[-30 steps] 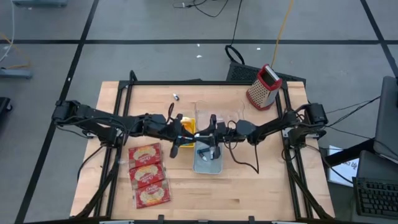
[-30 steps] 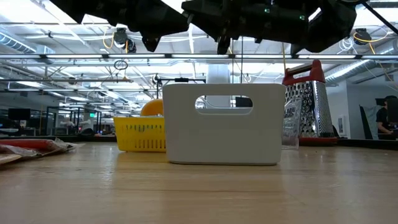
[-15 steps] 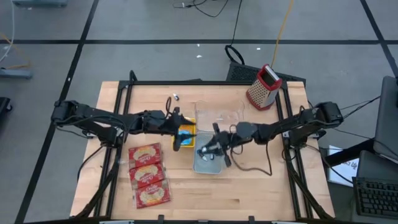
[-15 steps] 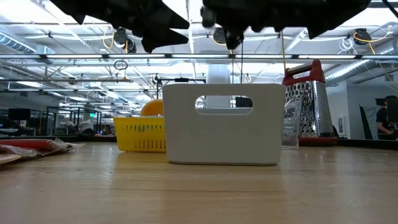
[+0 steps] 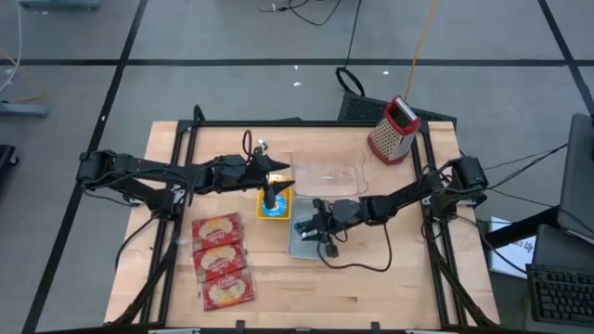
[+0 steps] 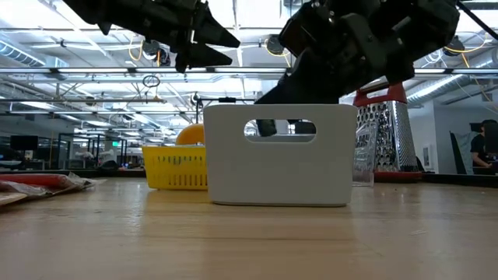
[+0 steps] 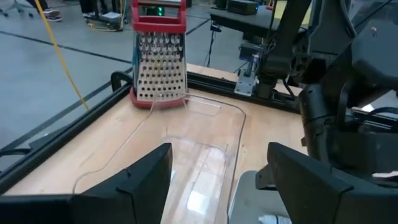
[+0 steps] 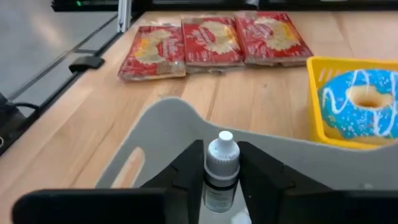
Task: Pick & Place Food Item
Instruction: Put the left green food coloring bottle into the gray bin, then put the green food coloring bottle into the gray bin
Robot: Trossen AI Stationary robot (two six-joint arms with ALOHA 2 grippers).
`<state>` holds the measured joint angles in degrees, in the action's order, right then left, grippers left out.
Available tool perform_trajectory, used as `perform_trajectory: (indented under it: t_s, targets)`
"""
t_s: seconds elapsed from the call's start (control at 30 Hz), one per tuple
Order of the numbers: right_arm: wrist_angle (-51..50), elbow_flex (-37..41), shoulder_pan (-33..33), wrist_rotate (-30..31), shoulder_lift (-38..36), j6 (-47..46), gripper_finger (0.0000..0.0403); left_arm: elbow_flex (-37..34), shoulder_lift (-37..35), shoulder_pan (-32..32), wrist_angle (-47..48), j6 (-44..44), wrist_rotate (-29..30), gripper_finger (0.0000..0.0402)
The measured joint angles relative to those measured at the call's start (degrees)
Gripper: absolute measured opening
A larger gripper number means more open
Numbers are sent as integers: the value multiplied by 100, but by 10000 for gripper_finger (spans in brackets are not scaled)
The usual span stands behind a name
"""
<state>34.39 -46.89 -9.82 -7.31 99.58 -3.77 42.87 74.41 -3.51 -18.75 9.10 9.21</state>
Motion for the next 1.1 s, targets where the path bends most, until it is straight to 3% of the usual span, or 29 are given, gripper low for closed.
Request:
perform_trajectory:
  t_s: [0.4, 0.5, 0.8, 1.1]
  targets:
    - [-13, -9, 51, -9, -225, 15, 177, 0, 26, -524, 506, 709, 182, 267]
    - [-78, -9, 148, -10, -361, 15, 191, 0, 35, -779, 826, 854, 477, 267]
    - [89, -6, 500, -22, -1028, 4, 203, 2, 209, -1952, 2157, 1696, 613, 266]
    - [440, -2, 722, -26, -1395, 446, 199, 348, 1522, -2738, 2436, 2324, 181, 266]
